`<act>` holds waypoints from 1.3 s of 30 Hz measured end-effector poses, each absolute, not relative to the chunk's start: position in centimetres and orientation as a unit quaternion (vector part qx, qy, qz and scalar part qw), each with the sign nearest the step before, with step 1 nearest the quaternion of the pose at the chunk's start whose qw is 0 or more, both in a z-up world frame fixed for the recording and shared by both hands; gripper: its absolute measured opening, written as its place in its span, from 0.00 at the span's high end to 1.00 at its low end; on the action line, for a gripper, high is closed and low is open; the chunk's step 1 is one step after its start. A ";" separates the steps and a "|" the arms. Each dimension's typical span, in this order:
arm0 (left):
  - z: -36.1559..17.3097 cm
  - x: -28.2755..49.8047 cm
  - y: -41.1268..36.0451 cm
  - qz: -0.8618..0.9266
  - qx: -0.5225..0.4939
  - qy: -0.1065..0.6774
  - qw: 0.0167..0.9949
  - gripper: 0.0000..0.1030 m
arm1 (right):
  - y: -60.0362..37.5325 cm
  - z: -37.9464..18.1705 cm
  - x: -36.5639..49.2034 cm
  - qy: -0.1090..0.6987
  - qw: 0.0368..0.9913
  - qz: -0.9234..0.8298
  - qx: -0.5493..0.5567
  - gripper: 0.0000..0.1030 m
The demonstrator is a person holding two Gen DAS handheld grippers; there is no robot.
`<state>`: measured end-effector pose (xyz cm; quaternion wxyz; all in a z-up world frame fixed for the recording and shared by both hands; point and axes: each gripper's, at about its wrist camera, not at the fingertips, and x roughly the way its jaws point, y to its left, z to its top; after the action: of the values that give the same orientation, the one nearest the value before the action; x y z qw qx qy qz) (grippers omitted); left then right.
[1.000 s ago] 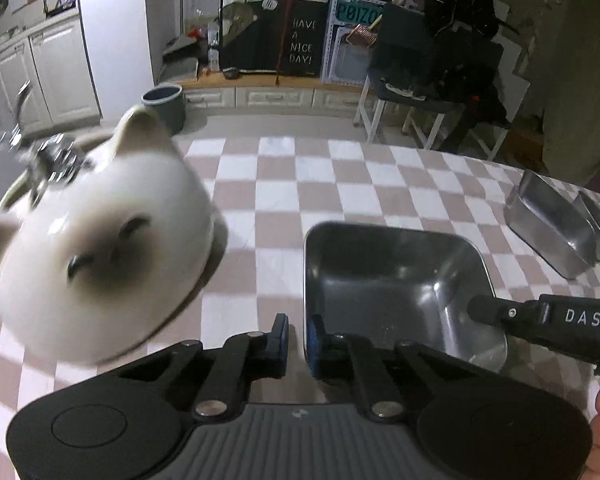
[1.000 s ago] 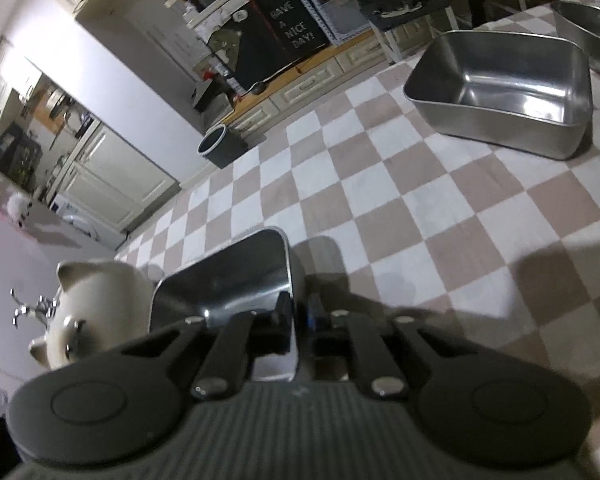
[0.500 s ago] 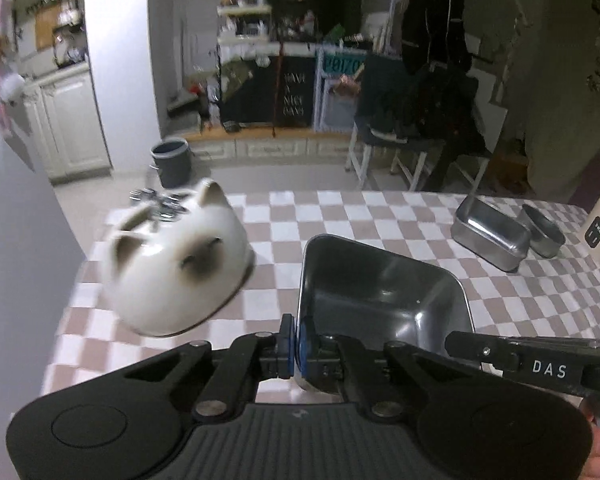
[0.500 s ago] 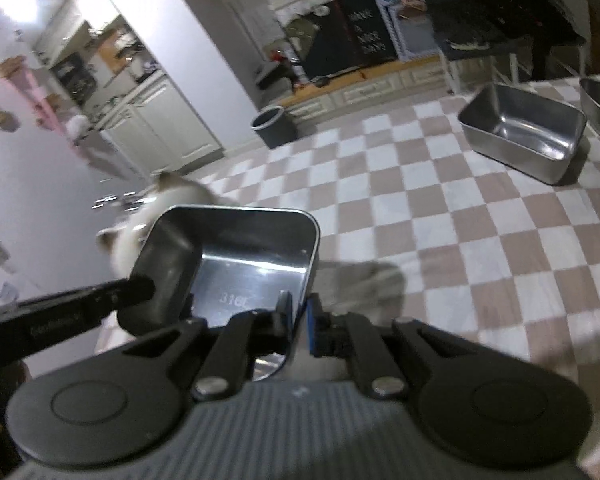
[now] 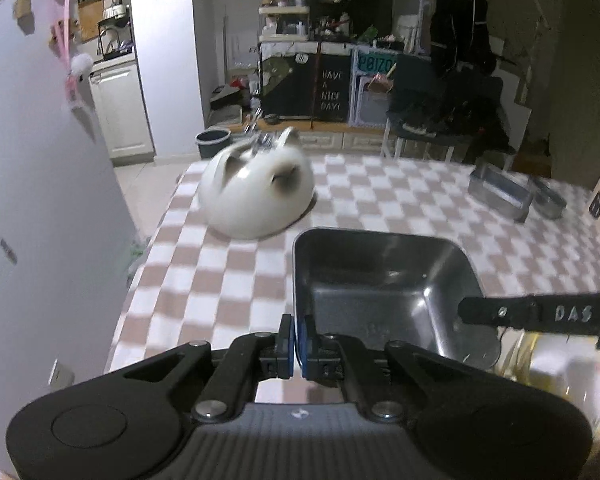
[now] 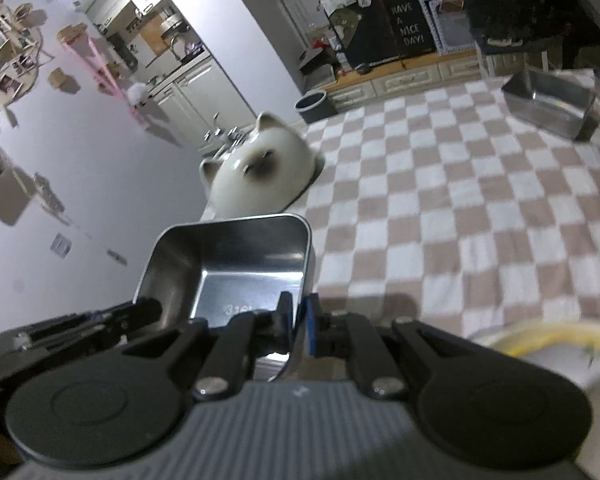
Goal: Organize plates and bowls
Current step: 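Carry the steel tray with both tools toward the bowl stack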
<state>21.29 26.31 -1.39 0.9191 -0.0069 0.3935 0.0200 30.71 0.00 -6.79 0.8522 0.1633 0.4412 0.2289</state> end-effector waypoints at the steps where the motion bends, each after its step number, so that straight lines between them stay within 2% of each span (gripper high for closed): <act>1: -1.8 20.7 26.6 0.021 -0.009 0.399 0.917 0.97 | 0.3 -7.0 30.3 0.444 0.851 0.229 0.162 0.91; 17: -7.7 17.9 27.1 0.007 0.030 0.483 0.875 0.95 | 1.6 -10.7 26.9 0.502 0.831 0.186 0.149 0.91; 39: -9.0 17.5 27.9 -0.007 0.025 0.513 0.858 0.95 | 2.8 -12.1 24.6 0.533 0.815 0.182 0.139 0.90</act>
<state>17.48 27.89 -9.04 0.8580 0.0251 0.5131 -0.0069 24.64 2.80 -12.13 0.8148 0.1385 0.5328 0.1818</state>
